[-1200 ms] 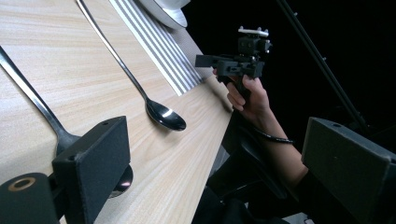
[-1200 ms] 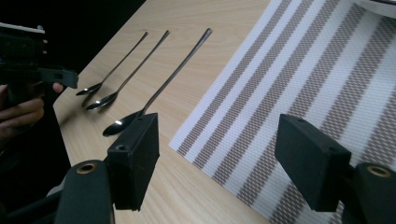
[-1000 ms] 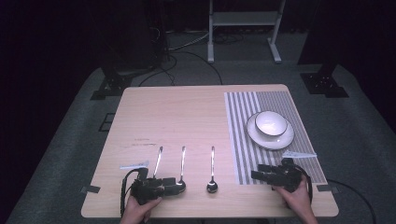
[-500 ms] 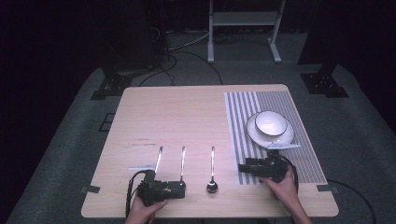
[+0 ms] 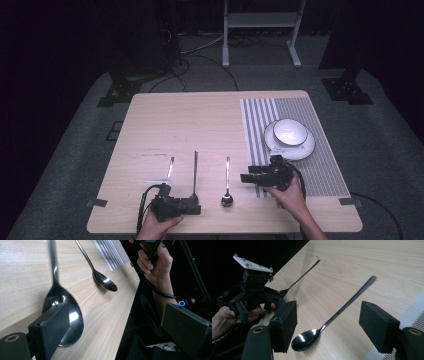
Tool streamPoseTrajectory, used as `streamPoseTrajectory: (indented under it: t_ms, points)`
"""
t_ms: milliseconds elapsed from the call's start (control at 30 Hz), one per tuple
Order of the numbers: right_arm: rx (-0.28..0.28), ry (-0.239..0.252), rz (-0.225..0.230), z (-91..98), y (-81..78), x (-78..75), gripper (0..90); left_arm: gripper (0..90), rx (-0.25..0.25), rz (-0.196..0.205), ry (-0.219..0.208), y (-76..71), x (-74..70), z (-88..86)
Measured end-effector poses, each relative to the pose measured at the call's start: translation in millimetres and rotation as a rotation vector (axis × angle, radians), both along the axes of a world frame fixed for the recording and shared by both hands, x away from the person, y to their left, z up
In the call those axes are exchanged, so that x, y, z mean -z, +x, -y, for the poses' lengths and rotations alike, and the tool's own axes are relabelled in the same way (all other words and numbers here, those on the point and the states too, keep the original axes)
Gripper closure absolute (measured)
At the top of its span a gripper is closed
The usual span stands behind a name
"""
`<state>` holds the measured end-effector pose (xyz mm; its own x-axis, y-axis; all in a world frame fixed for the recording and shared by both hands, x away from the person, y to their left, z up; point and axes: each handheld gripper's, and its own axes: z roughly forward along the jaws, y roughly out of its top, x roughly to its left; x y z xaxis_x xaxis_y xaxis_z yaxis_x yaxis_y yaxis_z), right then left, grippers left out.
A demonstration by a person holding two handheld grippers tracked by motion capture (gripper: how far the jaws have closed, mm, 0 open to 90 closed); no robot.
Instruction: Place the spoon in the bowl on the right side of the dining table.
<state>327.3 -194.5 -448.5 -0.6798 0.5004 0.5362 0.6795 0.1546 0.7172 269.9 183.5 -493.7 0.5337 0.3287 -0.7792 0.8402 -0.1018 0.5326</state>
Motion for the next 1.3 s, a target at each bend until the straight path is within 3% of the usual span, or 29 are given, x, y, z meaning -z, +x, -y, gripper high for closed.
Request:
streamPoseTrajectory:
  t_ms: [400,833,1300]
  points:
    - [-0.062,-0.035,-0.023,-30.0,8.2,4.1,29.6,6.9,-0.009,-0.011,-0.008,-0.1,1.4,-1.0]
    - [-0.098,-0.035,-0.055,-50.0,20.9,2.8,29.7,7.1,-0.006,-0.013,-0.013,-0.2,1.9,-0.5]
    - [-0.14,-0.045,-0.056,-80.0,36.6,-3.0,30.4,7.1,-0.004,-0.017,-0.023,0.3,2.5,-1.0]
